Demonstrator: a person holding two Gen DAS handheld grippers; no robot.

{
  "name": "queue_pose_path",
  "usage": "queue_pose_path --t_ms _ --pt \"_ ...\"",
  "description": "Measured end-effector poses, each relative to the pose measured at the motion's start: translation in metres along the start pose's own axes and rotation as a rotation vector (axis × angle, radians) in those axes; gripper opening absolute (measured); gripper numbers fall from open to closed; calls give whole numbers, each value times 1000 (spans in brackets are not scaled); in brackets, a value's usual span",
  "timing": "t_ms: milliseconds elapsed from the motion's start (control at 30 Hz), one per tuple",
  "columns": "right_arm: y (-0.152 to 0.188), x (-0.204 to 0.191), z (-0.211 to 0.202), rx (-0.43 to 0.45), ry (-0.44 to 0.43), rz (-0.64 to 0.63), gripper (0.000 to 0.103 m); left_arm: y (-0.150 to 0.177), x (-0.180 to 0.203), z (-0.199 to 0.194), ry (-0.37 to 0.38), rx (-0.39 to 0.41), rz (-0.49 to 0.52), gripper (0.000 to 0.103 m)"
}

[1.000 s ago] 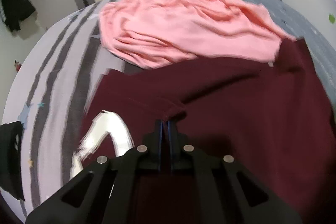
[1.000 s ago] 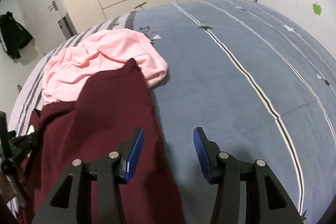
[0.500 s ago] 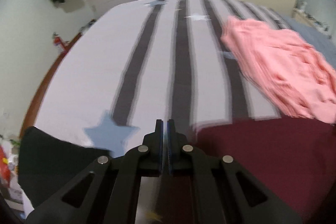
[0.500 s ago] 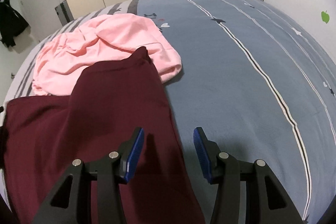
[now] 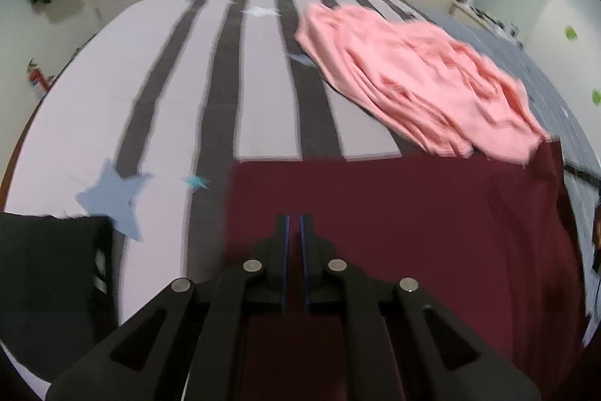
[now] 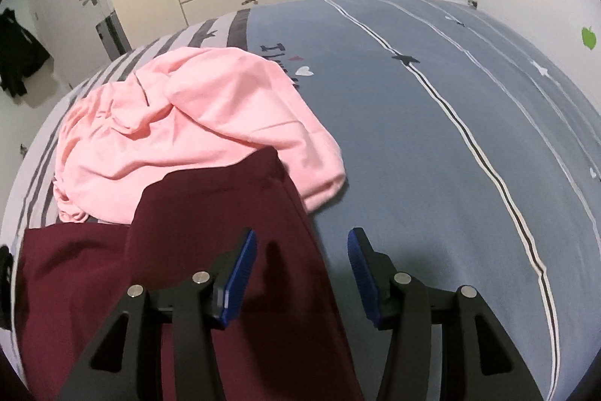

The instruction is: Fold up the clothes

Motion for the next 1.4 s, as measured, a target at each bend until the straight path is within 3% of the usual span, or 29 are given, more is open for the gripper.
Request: queue_pose_path --t_ms 233,267,300,333,567,733,867,933,1100,1200,1267,1400 --pt "-15 -8 23 -49 -7 -76 45 20 -1 28 -50 -67 -56 4" --pt "-16 -8 24 -56 -5 -84 20 21 -1 30 -56 -69 -56 4" --pt "-18 -8 25 -62 -3 -91 4 22 0 30 -60 -70 -55 4" --pt "-20 -8 23 -59 -4 -96 2 22 1 30 -66 -72 -54 4" --pt "-38 17 -20 34 -20 -67 2 22 3 29 -100 -75 -36 4" --pt "-22 31 33 -120 11 -73 2 22 4 30 -118 -77 -28 4" --pt "-20 39 57 -163 61 -14 3 20 4 31 -127 -80 -12 4" --pt "-24 44 54 -143 92 1 7 19 3 28 -129 -75 -17 4" --pt "-27 61 7 -59 60 27 8 14 -5 1 -131 -17 -85 4" --pt "-14 65 -28 -15 9 33 20 16 -7 -25 -116 31 -118 5" --pt "2 68 -56 22 -13 37 29 23 -5 -50 -104 65 -123 11" --pt "49 64 -98 31 -17 38 30 45 -2 -92 -74 98 -159 18"
Point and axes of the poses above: each gripper's, at about its wrist camera, not at the fingertips, and z roughly the way its jaws point, x to its right, y to its underside, the point moved 2 cm from there along z, roughly the way its jaws point, and after that the axes turned 1 degree about x, right-handed, at the moved point
